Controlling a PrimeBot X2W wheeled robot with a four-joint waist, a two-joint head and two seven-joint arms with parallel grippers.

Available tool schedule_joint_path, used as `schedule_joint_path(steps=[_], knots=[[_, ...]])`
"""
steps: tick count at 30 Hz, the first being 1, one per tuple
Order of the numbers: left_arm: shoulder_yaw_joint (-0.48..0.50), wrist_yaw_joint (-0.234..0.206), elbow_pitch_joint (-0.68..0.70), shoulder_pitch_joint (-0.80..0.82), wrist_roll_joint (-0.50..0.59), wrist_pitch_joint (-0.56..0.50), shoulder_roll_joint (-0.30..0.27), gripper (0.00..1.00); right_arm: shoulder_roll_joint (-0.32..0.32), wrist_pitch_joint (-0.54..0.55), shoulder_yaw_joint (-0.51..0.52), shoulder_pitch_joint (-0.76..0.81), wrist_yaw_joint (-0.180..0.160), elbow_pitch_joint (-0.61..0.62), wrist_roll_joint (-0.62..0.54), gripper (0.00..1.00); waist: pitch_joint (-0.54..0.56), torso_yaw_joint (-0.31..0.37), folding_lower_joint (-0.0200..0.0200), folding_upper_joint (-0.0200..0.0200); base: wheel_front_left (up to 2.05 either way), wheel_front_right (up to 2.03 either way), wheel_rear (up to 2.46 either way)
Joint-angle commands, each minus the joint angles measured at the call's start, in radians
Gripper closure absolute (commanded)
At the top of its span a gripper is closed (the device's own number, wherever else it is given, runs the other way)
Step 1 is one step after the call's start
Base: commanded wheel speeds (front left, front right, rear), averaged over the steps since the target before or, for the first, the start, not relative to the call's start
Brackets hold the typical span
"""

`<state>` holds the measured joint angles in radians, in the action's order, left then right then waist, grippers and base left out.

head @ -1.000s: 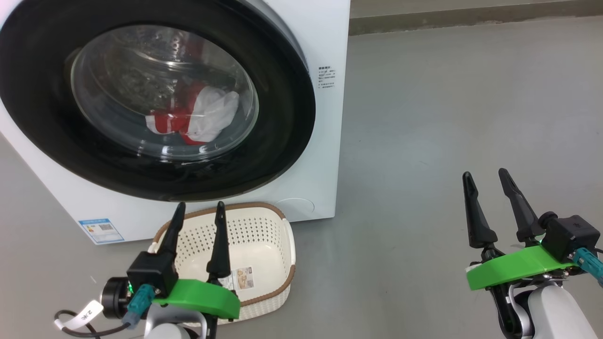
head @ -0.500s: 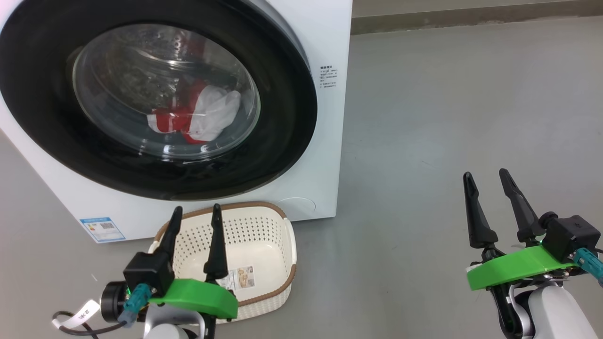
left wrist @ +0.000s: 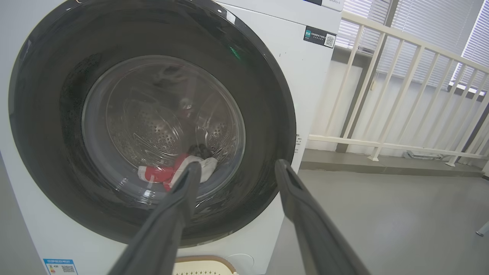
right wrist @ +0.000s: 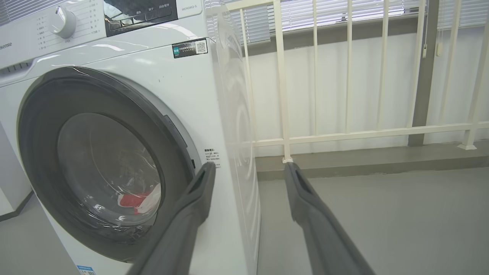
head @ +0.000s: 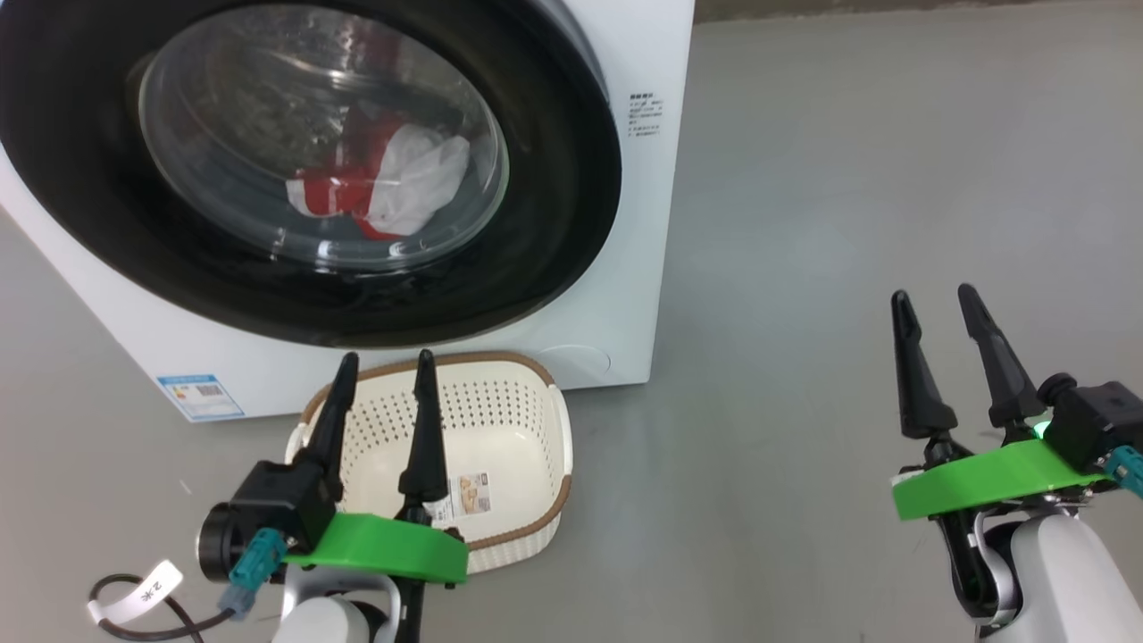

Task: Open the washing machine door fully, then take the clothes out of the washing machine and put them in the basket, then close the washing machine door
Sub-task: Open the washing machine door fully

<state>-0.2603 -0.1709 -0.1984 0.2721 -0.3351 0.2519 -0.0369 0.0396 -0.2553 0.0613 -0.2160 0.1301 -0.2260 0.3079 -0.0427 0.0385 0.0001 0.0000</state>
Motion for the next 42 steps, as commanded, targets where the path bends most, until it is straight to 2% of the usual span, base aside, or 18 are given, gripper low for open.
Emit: schedule_joint_path(steps=[1, 2, 3, 6, 16, 20, 30, 31, 42], knots=[[0.025, -0.011, 0.034, 0.042, -0.008, 0.010, -0.013, 0.00, 0.011, -0.006, -0.014, -0.047, 0.001, 0.030, 0.003, 0.73, -0.018, -0.010, -0.0001, 0.0000, 0.00, 0.00, 0.00], [0.022, -0.013, 0.043, 0.043, -0.010, 0.010, -0.013, 0.00, 0.011, -0.006, -0.011, -0.055, 0.001, 0.034, 0.003, 0.93, -0.026, -0.012, -0.0001, 0.0000, 0.00, 0.00, 0.00], [0.018, -0.016, 0.052, 0.044, -0.011, 0.010, -0.013, 0.00, 0.011, -0.006, -0.008, -0.063, 0.001, 0.038, 0.004, 1.00, -0.035, -0.014, -0.0001, 0.0000, 0.00, 0.00, 0.00], [0.007, -0.021, 0.074, 0.049, -0.012, 0.010, -0.013, 0.00, 0.011, -0.006, 0.000, -0.090, 0.001, 0.042, 0.042, 1.00, -0.059, -0.020, -0.0001, 0.0000, 0.00, 0.00, 0.00], [-0.026, -0.024, 0.100, 0.079, -0.009, 0.010, -0.013, 0.00, 0.011, -0.006, -0.017, -0.225, 0.001, -0.032, 0.345, 1.00, -0.146, -0.032, -0.0001, 0.0000, 0.00, 0.00, 0.00], [-0.033, -0.021, 0.102, 0.092, -0.021, 0.010, -0.013, 0.00, 0.011, 0.027, -0.020, -0.290, 0.001, -0.048, 0.455, 1.00, -0.181, -0.038, -0.0001, 0.0000, 0.00, 0.00, 0.00], [-0.059, -0.008, 0.114, 0.129, -0.028, 0.010, -0.013, 0.00, 0.028, 0.227, 0.023, -0.414, 0.001, -0.030, 0.725, 1.00, -0.266, -0.061, -0.0001, 0.0000, 0.00, 0.00, 0.00], [-0.059, -0.008, 0.114, 0.129, -0.028, 0.010, -0.013, 0.00, 0.028, 0.227, 0.023, -0.414, 0.001, -0.030, 0.725, 1.00, -0.266, -0.061, -0.0001, 0.0000, 0.00, 0.00, 0.00], [-0.063, -0.005, 0.131, 0.161, -0.006, 0.010, -0.013, 0.00, 0.061, 0.511, 0.054, -0.564, 0.001, -0.095, 0.936, 1.00, -0.337, -0.081, -0.0001, 0.0000, 0.00, 0.00, 0.00]])
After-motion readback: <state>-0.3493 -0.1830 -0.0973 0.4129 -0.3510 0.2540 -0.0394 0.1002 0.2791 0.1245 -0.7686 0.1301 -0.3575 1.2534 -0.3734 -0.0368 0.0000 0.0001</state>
